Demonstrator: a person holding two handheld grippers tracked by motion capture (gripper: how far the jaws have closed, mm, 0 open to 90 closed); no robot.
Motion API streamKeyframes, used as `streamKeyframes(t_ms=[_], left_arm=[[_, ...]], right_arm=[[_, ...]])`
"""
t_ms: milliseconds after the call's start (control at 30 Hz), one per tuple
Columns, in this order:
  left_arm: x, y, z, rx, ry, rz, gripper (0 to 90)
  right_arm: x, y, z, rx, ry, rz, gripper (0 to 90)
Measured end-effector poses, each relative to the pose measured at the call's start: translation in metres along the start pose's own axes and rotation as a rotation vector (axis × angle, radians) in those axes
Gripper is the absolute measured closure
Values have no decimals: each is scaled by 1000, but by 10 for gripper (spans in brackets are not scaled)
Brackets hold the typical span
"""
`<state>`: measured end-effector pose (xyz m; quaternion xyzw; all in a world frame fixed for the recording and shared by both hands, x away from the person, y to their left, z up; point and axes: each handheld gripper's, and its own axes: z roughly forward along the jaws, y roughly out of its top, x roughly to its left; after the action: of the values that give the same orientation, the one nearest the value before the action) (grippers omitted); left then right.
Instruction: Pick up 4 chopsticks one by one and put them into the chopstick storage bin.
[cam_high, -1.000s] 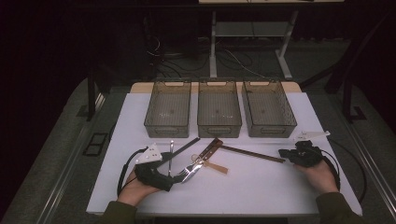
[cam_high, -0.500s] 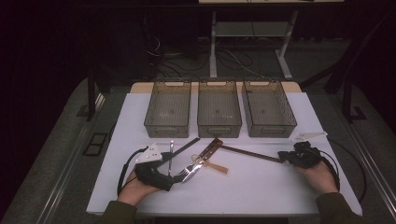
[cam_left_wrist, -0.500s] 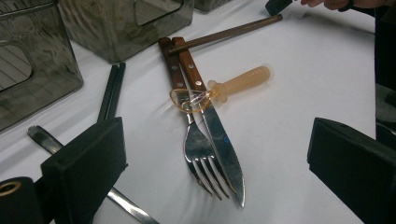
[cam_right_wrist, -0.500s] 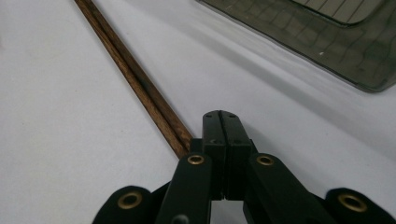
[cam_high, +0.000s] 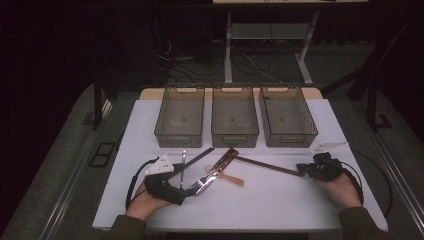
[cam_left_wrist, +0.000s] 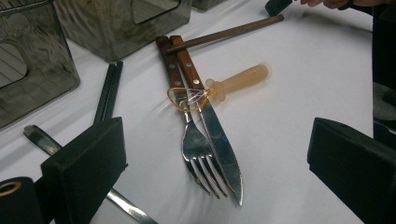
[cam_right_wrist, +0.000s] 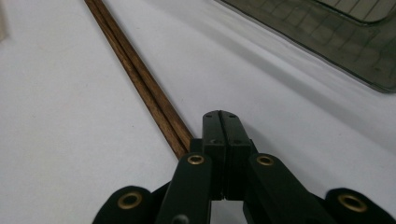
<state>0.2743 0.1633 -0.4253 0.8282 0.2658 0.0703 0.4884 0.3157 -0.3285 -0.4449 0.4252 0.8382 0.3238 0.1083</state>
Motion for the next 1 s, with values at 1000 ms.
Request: streamKeyframes(t_ms=[1000], left_arm=[[-1,0,1,19,-16,9,37]], right_arm=[[18,-1,-3,56,36,-65,894]])
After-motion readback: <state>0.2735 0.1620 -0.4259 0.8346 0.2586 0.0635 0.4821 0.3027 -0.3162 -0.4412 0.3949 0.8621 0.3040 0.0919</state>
